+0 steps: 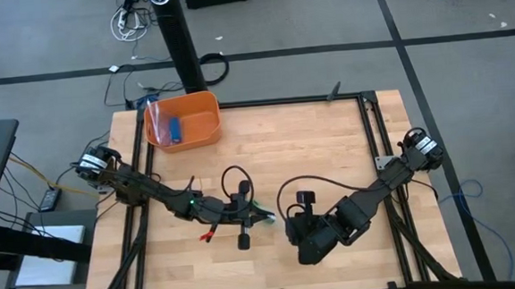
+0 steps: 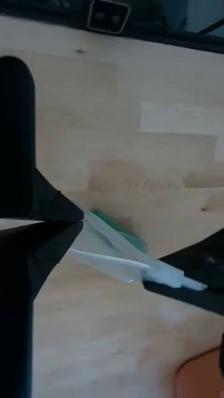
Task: Roll bandage
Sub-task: Open the transparent zip bag, then put the green bandage into the transparent zip bag
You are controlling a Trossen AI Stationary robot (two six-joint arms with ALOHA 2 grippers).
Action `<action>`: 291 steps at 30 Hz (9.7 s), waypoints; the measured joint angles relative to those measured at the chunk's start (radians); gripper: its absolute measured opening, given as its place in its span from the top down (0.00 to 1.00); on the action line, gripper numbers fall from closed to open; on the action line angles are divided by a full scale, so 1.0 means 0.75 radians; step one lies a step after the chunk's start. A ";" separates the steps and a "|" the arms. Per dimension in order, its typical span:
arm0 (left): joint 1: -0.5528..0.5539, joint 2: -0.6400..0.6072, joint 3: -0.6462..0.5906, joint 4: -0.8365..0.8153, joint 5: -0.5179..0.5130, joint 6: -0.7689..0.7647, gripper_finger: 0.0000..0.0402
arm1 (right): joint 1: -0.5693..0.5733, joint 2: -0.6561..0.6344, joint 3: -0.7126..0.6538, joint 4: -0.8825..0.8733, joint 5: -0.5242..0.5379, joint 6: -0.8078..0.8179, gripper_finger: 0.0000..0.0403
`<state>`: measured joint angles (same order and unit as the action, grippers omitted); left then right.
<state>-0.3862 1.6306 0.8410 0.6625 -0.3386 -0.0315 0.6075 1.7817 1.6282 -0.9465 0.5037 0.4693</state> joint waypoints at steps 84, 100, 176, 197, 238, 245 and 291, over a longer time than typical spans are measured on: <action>-0.013 0.018 -0.237 0.530 0.130 -0.034 1.00 | -0.065 -0.022 -0.451 0.936 0.069 -0.006 0.55; -0.004 0.015 -0.263 0.449 0.083 -0.004 1.00 | 0.148 -0.189 -0.296 0.456 0.369 0.057 0.49; 0.041 -0.009 -0.257 0.584 0.189 0.041 1.00 | -0.065 -0.216 -0.668 1.293 0.289 -0.374 1.00; 0.045 -0.008 -0.258 0.516 0.189 0.037 1.00 | -0.118 -0.217 -0.668 1.278 0.248 -0.369 1.00; 0.113 -0.007 -0.259 0.311 -0.268 0.421 1.00 | 0.215 -0.369 -0.667 0.796 0.640 0.101 0.40; 0.113 -0.027 -0.259 0.405 -0.306 0.569 1.00 | 0.245 -0.320 -0.667 0.767 0.633 0.214 0.39; 0.133 -0.276 -0.545 0.353 -0.515 0.458 1.00 | -0.121 0.344 -0.645 1.221 0.358 0.360 0.94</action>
<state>-0.2863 1.4235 0.4324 0.9276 -0.7250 0.3119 0.5170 2.0395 1.1442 -0.0309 0.7723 0.7394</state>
